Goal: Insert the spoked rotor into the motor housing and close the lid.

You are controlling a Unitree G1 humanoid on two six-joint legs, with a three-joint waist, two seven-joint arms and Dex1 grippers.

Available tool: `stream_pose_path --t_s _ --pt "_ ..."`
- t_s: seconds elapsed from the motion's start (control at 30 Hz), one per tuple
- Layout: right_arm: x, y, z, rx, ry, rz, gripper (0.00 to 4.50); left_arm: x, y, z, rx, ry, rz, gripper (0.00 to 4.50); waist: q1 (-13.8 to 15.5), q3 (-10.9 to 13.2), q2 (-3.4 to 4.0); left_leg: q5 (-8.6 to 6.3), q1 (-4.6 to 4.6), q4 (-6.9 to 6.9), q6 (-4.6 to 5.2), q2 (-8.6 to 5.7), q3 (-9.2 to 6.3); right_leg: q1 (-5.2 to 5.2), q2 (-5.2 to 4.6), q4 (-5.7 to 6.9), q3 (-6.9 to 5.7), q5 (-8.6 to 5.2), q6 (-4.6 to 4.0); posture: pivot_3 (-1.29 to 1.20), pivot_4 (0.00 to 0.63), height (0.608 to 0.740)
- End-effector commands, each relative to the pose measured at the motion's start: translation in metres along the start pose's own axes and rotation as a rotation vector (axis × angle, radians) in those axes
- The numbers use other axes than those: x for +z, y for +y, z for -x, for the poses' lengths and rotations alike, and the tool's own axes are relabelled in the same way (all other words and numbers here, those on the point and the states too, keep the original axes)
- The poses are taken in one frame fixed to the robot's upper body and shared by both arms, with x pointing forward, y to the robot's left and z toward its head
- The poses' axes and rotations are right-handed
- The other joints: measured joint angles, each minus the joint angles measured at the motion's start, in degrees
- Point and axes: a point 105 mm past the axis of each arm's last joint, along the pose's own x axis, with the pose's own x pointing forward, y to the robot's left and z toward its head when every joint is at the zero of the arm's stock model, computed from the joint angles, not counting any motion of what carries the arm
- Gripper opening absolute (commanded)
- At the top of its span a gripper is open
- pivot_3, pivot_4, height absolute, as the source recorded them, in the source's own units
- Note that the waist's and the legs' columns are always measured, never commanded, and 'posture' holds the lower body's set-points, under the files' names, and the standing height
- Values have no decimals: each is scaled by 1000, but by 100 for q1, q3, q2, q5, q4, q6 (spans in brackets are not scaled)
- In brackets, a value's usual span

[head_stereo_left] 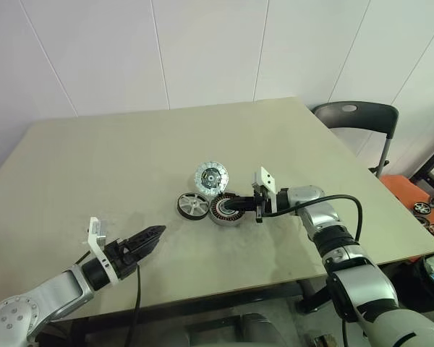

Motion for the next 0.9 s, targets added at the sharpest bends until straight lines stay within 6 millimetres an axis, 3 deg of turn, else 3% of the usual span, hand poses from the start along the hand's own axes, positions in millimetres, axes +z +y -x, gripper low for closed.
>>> stream_pose_path --t_s 0.03,0.37,0.9 --pt "16 -4 2 -14 -41 47 27 12 -6 -11 -38 -41 -35 4116 15 0 0 0 0 1 0 0 0 1 0 0 0 0 0 0 0 740" --pt "15 -4 2 -26 -38 51 27 12 -24 -46 -106 -28 -50 4116 3 -2 -3 0 -2 3 0 0 -3 0 -2 1 0 8 2 0 0 740" --pt "14 -6 5 -49 -33 53 27 10 -21 -55 -60 -26 -40 4116 5 -3 -4 0 -2 5 0 -1 -3 1 -2 2 1 8 2 0 0 740"
